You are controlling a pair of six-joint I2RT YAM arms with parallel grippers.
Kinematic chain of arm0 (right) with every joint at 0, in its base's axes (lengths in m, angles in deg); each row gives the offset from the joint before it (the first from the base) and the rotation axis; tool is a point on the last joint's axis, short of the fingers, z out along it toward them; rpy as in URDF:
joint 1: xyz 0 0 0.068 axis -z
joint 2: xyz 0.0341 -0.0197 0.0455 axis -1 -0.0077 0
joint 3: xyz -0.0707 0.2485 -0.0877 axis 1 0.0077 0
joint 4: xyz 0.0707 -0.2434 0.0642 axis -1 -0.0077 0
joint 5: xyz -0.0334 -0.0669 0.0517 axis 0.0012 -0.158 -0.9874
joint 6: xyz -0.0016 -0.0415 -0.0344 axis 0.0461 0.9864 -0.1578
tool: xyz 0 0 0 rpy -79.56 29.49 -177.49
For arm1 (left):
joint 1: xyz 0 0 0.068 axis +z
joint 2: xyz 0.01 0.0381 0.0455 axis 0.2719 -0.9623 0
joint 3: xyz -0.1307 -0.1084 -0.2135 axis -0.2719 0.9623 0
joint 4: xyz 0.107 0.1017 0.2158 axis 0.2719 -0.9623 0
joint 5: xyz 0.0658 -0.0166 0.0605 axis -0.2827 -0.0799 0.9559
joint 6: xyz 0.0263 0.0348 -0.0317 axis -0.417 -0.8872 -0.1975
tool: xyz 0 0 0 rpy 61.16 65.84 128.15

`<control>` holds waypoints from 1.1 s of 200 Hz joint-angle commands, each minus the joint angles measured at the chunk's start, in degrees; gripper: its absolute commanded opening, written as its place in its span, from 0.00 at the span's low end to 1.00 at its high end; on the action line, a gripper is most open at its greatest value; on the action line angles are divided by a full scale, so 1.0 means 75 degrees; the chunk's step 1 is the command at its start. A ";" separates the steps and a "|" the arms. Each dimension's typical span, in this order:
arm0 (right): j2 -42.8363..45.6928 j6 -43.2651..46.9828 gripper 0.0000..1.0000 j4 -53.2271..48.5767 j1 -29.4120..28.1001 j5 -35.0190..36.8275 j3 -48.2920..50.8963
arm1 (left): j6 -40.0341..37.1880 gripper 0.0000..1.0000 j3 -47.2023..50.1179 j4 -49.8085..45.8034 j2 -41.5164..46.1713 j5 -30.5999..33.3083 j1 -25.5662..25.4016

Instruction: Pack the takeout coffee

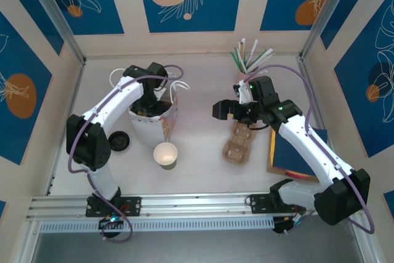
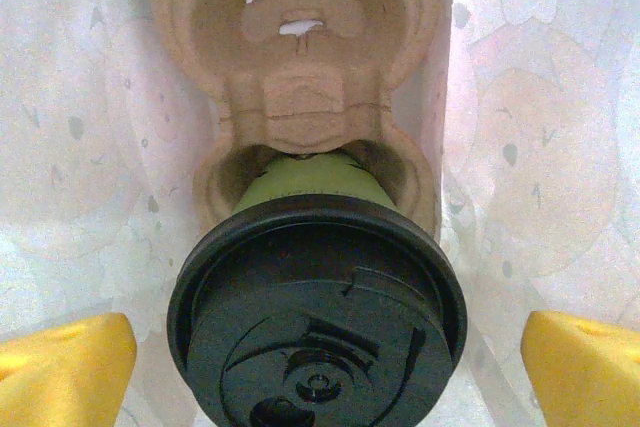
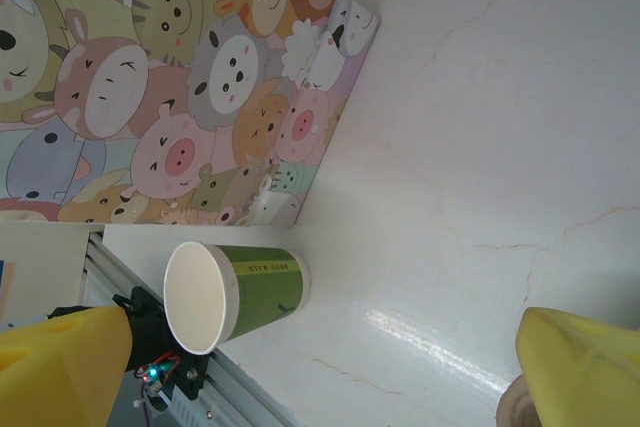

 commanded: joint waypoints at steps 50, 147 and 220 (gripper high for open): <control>0.0041 -0.0094 0.99 -0.0048 -0.0063 -0.0035 0.0013 | 0.0159 0.99 -0.0393 -0.0375 0.0375 -0.0050 -0.0003; 0.0019 -0.0094 0.99 -0.0027 -0.0071 -0.0061 -0.0004 | 0.0241 0.99 -0.0772 -0.0563 0.0437 -0.0045 -0.0034; -0.0038 -0.0076 0.99 -0.0013 -0.0068 -0.0058 -0.0104 | 0.0307 0.99 -0.1096 -0.0785 0.0552 -0.0003 -0.0085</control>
